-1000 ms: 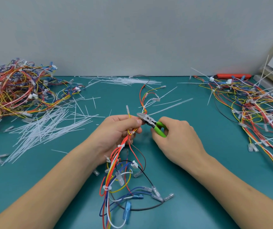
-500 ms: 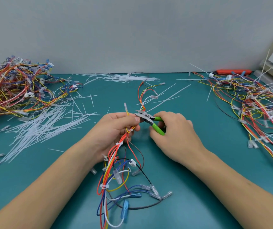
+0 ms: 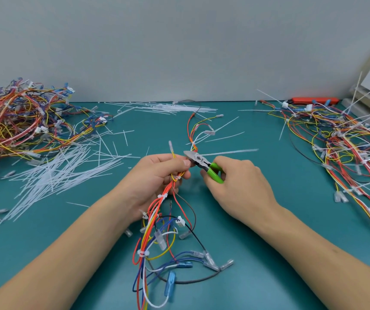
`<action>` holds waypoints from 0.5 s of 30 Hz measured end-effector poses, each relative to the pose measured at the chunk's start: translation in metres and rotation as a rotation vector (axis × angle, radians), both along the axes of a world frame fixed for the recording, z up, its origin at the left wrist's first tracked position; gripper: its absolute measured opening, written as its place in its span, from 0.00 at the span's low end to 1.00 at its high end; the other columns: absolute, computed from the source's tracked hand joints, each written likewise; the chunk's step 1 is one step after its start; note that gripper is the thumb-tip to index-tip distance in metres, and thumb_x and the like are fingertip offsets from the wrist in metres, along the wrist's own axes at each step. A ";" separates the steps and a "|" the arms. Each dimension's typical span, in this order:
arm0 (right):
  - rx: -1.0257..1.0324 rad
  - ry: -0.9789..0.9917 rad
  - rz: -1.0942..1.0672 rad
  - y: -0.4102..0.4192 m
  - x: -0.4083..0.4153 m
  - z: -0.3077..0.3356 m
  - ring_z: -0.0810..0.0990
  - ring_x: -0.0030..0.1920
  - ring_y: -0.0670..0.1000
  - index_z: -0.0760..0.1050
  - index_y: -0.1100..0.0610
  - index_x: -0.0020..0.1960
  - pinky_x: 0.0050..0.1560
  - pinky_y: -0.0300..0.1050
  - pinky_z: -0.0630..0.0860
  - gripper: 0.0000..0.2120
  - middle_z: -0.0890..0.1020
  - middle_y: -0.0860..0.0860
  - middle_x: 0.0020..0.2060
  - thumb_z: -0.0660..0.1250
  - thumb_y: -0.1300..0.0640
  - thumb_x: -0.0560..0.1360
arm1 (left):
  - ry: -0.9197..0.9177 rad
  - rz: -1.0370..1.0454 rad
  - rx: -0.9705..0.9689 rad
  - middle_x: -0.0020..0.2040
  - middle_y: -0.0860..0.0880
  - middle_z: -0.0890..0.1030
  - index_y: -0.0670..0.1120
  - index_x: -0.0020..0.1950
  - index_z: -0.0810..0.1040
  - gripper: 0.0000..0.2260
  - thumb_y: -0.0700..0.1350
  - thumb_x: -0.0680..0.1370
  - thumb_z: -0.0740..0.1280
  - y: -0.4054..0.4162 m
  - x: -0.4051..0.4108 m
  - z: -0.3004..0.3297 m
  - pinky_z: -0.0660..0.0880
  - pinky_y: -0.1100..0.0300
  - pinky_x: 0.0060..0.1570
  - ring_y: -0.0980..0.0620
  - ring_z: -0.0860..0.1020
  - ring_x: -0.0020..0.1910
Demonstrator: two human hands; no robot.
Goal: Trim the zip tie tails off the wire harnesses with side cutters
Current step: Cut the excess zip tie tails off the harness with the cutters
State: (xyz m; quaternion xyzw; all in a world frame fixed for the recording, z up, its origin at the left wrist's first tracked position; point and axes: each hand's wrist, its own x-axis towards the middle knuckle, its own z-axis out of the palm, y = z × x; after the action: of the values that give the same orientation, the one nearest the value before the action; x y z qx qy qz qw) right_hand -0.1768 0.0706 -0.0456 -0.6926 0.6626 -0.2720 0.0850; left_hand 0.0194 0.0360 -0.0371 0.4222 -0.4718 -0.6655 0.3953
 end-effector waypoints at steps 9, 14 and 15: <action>-0.010 -0.016 0.089 -0.003 -0.001 0.000 0.73 0.49 0.51 0.76 0.44 0.54 0.53 0.51 0.68 0.09 0.77 0.42 0.41 0.64 0.41 0.78 | 0.004 0.004 0.002 0.35 0.45 0.81 0.45 0.42 0.86 0.07 0.39 0.78 0.70 0.001 -0.001 0.002 0.69 0.64 0.27 0.53 0.70 0.28; -0.007 -0.024 0.096 -0.003 -0.001 -0.001 0.73 0.50 0.50 0.75 0.43 0.54 0.53 0.51 0.67 0.09 0.77 0.42 0.42 0.64 0.40 0.78 | 0.003 0.006 0.000 0.35 0.45 0.81 0.43 0.46 0.86 0.04 0.39 0.78 0.71 0.000 -0.001 0.001 0.69 0.65 0.27 0.53 0.71 0.27; -0.010 -0.024 0.096 -0.003 -0.002 -0.001 0.73 0.50 0.50 0.75 0.43 0.53 0.53 0.51 0.68 0.09 0.77 0.42 0.42 0.63 0.40 0.78 | 0.002 0.005 -0.001 0.35 0.45 0.81 0.43 0.46 0.86 0.05 0.39 0.78 0.70 0.000 0.000 0.001 0.69 0.65 0.27 0.53 0.71 0.27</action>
State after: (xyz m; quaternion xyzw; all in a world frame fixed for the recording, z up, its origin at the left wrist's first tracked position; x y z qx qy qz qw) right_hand -0.1784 0.0673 -0.0463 -0.7209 0.6261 -0.2791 0.1024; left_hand 0.0190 0.0357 -0.0365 0.4225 -0.4706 -0.6646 0.3979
